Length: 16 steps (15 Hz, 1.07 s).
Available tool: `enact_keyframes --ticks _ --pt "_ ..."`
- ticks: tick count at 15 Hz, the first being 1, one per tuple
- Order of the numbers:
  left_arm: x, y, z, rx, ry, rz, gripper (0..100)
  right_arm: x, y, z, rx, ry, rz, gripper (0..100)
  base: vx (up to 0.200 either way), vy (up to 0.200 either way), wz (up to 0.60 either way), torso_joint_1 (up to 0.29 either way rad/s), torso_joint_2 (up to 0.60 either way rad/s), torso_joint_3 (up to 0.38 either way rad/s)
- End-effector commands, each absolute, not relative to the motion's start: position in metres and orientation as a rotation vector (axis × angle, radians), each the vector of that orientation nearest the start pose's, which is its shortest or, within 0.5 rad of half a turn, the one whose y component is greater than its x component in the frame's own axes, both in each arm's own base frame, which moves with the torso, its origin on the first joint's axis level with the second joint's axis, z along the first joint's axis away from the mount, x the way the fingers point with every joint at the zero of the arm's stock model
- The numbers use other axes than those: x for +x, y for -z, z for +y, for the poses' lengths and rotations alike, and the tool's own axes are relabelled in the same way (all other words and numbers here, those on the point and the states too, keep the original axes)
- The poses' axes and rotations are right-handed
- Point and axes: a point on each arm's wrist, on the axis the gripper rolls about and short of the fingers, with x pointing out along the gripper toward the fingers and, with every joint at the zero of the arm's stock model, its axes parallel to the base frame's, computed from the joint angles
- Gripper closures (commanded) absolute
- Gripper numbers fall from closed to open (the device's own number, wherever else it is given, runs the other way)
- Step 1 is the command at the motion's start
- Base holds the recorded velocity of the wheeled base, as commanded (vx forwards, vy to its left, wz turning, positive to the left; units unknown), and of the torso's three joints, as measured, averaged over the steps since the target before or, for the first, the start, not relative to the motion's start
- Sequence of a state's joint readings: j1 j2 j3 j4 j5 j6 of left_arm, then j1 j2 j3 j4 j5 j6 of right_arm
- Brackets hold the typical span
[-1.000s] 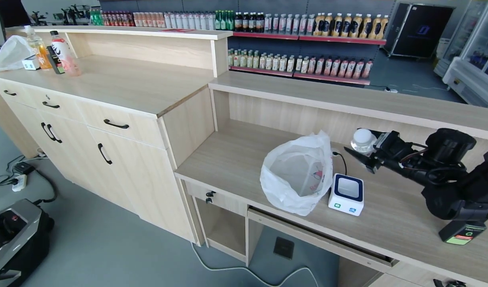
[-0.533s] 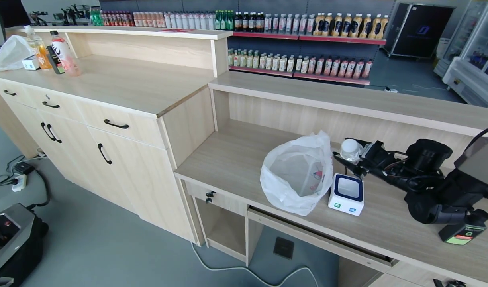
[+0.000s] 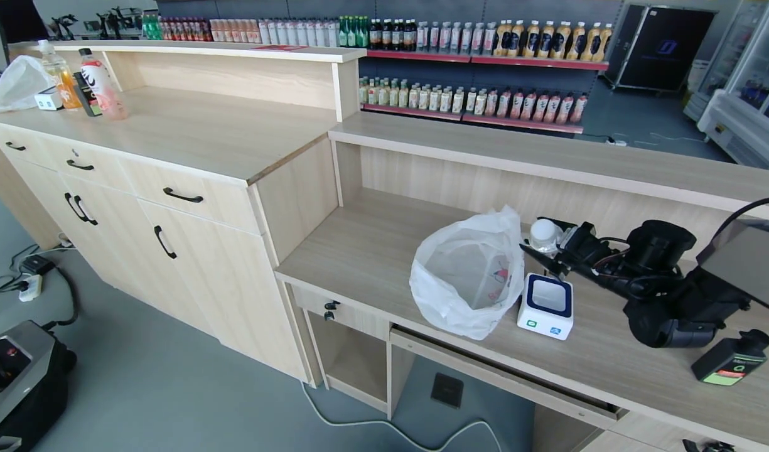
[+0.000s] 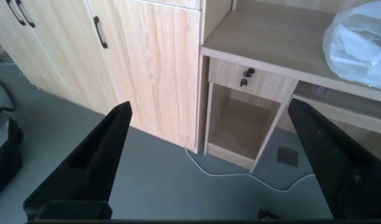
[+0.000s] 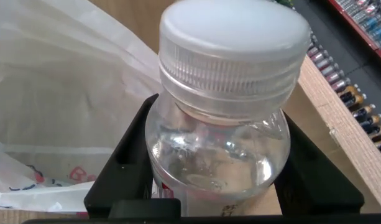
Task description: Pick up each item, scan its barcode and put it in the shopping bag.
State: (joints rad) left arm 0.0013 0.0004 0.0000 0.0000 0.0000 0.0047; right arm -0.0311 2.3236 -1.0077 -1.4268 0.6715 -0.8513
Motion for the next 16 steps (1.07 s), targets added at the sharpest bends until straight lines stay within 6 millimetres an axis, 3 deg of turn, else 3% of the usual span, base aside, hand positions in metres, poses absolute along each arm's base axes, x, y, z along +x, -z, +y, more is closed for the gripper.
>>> enact_keyframes --ticks 1,12,16 --pt "-0.023 -0.075 0.0 0.005 -0.002 0.0 0 0.424 -0.071 0.004 -0.853 -0.57 -0.363 100 0.0 0.0 0.0 0.0 0.0 0.0" --pt "-0.023 -0.075 0.0 0.005 -0.002 0.0 0 0.431 -0.049 0.019 -0.845 -0.602 -0.374 100 0.0 0.0 0.0 0.0 0.0 0.0" --pt "-0.023 -0.075 0.0 0.005 -0.002 0.0 0 0.432 -0.053 0.021 -0.846 -0.601 -0.387 100 0.0 0.0 0.0 0.0 0.0 0.0"
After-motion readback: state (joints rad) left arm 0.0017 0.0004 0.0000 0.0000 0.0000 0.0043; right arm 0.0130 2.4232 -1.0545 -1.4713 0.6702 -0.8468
